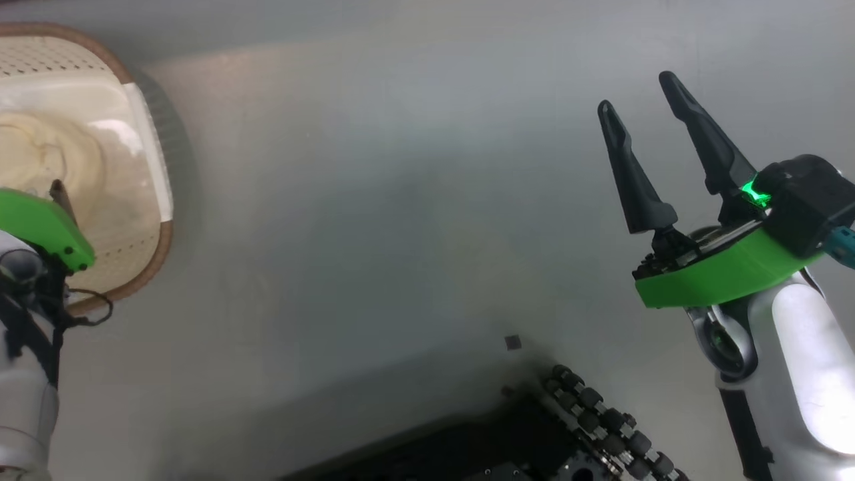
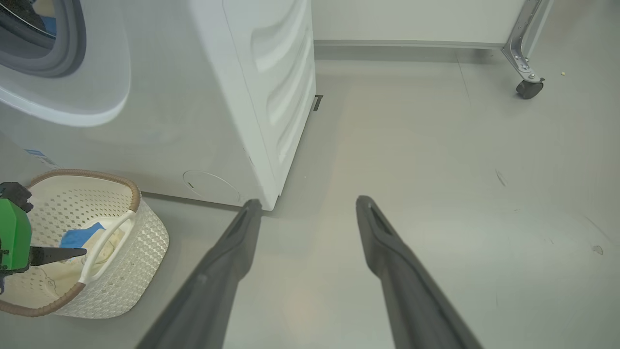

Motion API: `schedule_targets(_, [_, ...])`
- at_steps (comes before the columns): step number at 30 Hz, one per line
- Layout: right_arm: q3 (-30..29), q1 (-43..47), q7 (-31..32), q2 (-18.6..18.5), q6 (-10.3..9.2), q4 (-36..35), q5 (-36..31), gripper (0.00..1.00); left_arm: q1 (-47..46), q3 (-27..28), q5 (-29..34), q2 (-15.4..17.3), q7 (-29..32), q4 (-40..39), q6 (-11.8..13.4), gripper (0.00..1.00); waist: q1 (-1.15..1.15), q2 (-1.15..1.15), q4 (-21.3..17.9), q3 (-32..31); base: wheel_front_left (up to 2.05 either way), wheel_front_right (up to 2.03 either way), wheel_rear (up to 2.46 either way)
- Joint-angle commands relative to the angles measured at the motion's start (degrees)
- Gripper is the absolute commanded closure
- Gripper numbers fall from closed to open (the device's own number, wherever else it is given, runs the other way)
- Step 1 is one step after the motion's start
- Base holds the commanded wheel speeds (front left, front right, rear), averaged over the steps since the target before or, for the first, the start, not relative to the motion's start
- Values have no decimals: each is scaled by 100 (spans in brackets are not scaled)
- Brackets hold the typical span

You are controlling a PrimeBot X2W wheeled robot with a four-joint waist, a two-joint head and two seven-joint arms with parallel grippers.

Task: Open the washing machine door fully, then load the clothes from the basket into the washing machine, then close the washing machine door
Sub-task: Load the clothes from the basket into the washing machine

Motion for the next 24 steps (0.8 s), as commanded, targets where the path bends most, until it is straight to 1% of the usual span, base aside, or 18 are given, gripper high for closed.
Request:
schedule_targets(1, [20, 119, -42, 5, -16, -221, 0, 0, 27, 98, -11, 303, 17, -15, 40, 0, -1, 0, -160, 329, 0, 0, 0])
schedule_targets(8, [-80, 376, -42, 86, -16, -495, -26, 0, -325, -48, 112, 650, 253, 111, 186, 0, -1, 0, -294, 846, 0, 0, 0])
schedule_targets(11, [-181, 553, -16, 100, -16, -646, -65, 0, -499, -173, 201, 636, 373, 137, 237, 0, -1, 0, -217, 944, 0, 0, 0])
schedule_targets(17, [-234, 889, 101, 117, -16, -1045, -104, 0, -830, -427, 372, 660, 674, 183, 252, 0, -1, 0, -101, 1117, 0, 0, 0])
schedule_targets(21, [-260, 1070, 158, 102, -16, -1244, -121, 0, -918, -497, 385, 644, 830, 217, 272, 0, -1, 0, -67, 1168, 2, 2, 2])
schedule_targets(22, [-265, 1103, 178, 101, -16, -1289, -136, 0, -920, -489, 359, 633, 883, 227, 259, 42, -1, 0, -54, 1177, 6, 6, 6])
schedule_targets(23, [-272, 1129, 197, 103, -16, -1334, -155, 0, -925, -498, 354, 625, 869, 231, 248, 76, -1, 0, -37, 1186, 4, 4, 4])
schedule_targets(24, [-274, 1147, 213, 106, -16, -1377, -171, 0, -929, -502, 347, 621, 829, 234, 257, 100, -1, 0, -26, 1189, 3, 3, 3])
